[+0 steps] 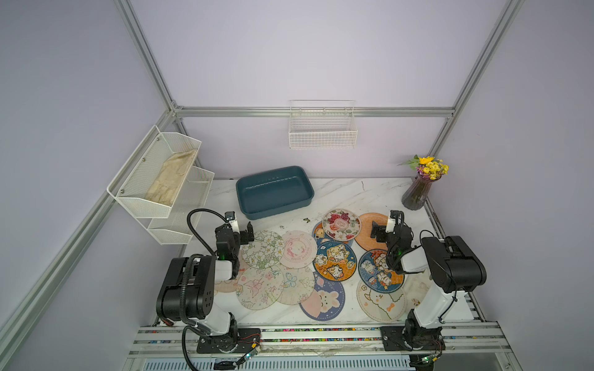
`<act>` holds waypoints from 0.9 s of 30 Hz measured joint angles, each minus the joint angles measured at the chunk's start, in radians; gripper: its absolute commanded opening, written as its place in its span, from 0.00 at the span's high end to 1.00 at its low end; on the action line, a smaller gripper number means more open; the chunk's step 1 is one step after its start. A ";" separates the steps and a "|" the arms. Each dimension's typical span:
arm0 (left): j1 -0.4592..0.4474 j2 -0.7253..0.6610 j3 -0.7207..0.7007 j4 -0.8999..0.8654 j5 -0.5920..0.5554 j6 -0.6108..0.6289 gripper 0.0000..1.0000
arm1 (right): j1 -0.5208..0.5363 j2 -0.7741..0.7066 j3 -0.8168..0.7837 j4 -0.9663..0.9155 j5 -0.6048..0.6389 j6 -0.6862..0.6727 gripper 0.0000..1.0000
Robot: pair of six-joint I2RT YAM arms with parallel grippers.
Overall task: Put the coasters into the storage box
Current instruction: Move the storage box to the center of the board.
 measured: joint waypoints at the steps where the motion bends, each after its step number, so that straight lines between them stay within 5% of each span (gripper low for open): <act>1: 0.000 0.000 0.000 0.000 0.000 0.000 0.00 | 0.000 0.000 0.000 0.000 0.000 0.000 0.03; 12: 0.000 -0.002 0.000 -0.014 0.015 0.004 0.00 | 0.000 -0.039 0.010 -0.073 0.012 0.001 0.03; 27: -0.078 -0.054 0.323 -0.552 0.108 0.020 0.00 | 0.000 -0.245 0.208 -0.549 0.046 0.094 0.03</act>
